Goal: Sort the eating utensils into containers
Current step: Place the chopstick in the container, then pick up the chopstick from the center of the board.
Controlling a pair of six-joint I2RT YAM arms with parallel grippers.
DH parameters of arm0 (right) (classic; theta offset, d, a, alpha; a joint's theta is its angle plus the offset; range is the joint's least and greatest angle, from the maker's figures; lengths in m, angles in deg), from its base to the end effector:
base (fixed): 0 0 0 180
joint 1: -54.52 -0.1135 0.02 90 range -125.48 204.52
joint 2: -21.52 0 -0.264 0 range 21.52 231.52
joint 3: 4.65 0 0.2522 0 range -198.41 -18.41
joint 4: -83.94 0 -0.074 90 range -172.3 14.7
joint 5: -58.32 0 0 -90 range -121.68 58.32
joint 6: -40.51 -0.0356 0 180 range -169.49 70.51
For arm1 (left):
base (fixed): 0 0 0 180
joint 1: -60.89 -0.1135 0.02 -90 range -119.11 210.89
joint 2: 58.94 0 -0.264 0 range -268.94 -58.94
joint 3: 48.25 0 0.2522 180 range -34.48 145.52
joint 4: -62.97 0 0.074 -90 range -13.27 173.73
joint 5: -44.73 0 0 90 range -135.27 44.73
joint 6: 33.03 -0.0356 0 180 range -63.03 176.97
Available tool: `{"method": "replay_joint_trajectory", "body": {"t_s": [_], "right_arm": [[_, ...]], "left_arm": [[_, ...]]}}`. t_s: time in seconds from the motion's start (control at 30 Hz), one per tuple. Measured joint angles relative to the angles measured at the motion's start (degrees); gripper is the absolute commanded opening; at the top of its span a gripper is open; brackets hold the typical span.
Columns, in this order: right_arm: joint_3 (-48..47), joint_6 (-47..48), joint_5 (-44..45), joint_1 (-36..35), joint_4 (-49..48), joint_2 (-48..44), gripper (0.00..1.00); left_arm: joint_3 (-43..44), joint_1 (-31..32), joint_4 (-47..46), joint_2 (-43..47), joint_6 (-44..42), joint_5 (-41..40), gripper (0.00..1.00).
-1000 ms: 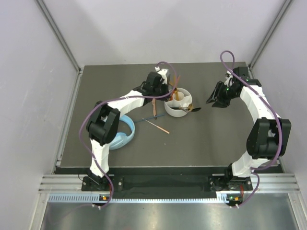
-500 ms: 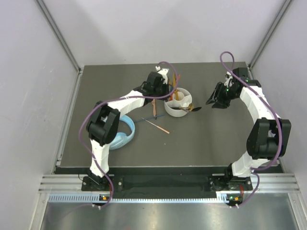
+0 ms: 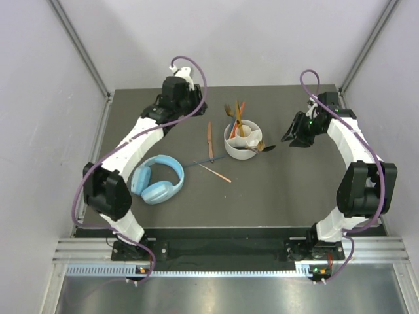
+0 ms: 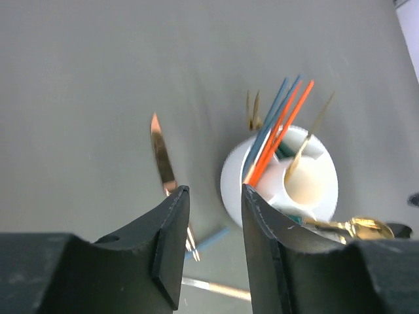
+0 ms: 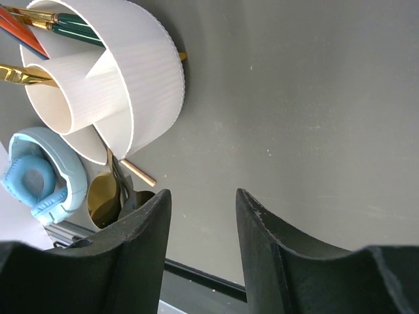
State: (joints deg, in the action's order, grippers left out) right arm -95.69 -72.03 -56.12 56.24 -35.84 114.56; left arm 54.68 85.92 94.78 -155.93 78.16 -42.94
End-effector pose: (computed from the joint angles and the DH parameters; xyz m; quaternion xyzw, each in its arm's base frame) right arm 0.3359 0.0046 0.2742 0.1497 0.9383 0.2445 0.1936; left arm 0.3632 -0.1712 0.3538 0.0392 0.8464 -0.2242 0.4814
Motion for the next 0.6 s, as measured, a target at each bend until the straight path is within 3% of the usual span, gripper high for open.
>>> {"method": "replay_joint_trajectory", "body": {"t_s": [0.2,0.33,0.4,0.6], "right_arm": [[0.0,0.0,0.4,0.0,-0.2,0.0,0.45],[0.0,0.0,0.4,0.0,-0.4,0.2,0.45],[0.2,0.1,0.3,0.0,-0.9,0.4,0.45],[2.3,0.0,-0.8,0.0,-1.7,2.0,0.44]], "left_arm": [[-3.6,0.0,8.6,1.7,8.3,3.3,0.45],[-9.5,0.3,15.5,1.7,15.4,7.9,0.56],[-11.1,0.3,19.2,1.7,18.4,9.4,0.56],[-17.6,-0.8,20.3,3.3,27.4,12.4,0.63]]}}
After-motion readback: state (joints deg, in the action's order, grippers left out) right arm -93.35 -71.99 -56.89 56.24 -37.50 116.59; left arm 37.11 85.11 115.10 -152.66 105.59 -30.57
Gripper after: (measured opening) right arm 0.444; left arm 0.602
